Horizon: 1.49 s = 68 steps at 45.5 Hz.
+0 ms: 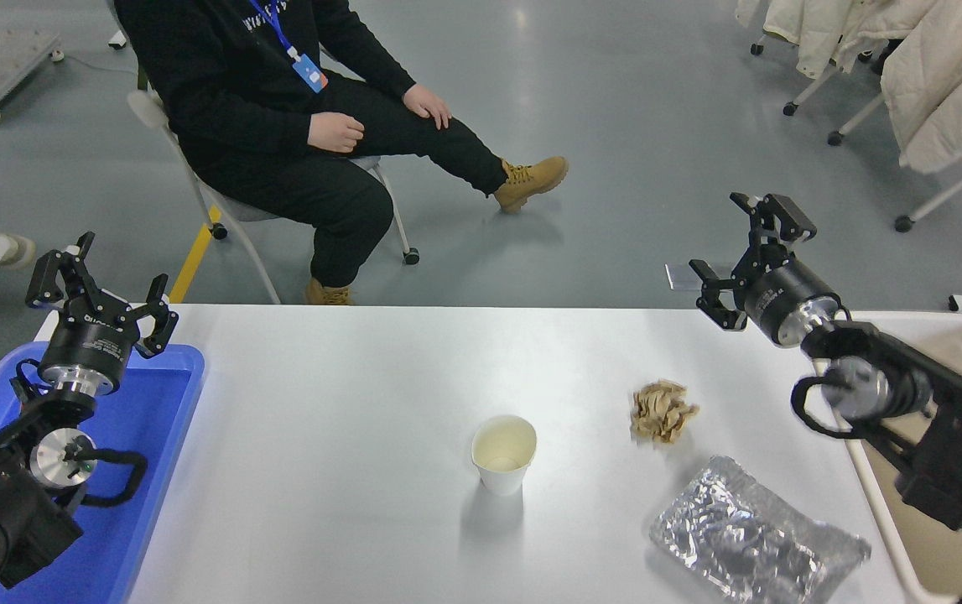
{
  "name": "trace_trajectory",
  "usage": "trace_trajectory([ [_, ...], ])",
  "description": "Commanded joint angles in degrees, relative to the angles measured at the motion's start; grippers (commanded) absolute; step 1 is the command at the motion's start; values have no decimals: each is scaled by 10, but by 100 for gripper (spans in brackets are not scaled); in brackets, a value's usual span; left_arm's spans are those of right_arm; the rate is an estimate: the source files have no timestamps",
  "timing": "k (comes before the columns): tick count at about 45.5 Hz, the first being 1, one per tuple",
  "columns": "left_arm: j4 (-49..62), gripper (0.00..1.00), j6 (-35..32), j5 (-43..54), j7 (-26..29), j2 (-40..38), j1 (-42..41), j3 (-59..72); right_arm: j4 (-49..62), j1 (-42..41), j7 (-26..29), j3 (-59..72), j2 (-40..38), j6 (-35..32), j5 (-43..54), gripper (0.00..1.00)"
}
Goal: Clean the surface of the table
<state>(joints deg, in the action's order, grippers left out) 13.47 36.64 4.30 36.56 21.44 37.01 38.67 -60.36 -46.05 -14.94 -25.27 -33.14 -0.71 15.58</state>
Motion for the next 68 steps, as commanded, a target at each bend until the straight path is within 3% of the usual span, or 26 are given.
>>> trace_trajectory([
  [1,0,100,0,0,0,0,0,0,-115,-63,7,138,-90,-1,218,100],
  [8,1,100,0,0,0,0,0,0,-147,-88,18,183,-94,-10,399,100],
  [13,0,100,0,0,0,0,0,0,-162,-123,32,238,-86,-13,454,100],
  [20,0,100,0,0,0,0,0,0,-166,-199,58,346,-33,-28,455,100],
  [33,0,100,1,0,0,0,0,0,-156,-246,132,395,60,-58,425,100],
  [51,1,100,1,0,0,0,0,0,-90,-204,175,399,136,-63,359,100],
  [68,1,100,1,0,0,0,0,0,-64,-179,186,393,168,-63,356,100],
])
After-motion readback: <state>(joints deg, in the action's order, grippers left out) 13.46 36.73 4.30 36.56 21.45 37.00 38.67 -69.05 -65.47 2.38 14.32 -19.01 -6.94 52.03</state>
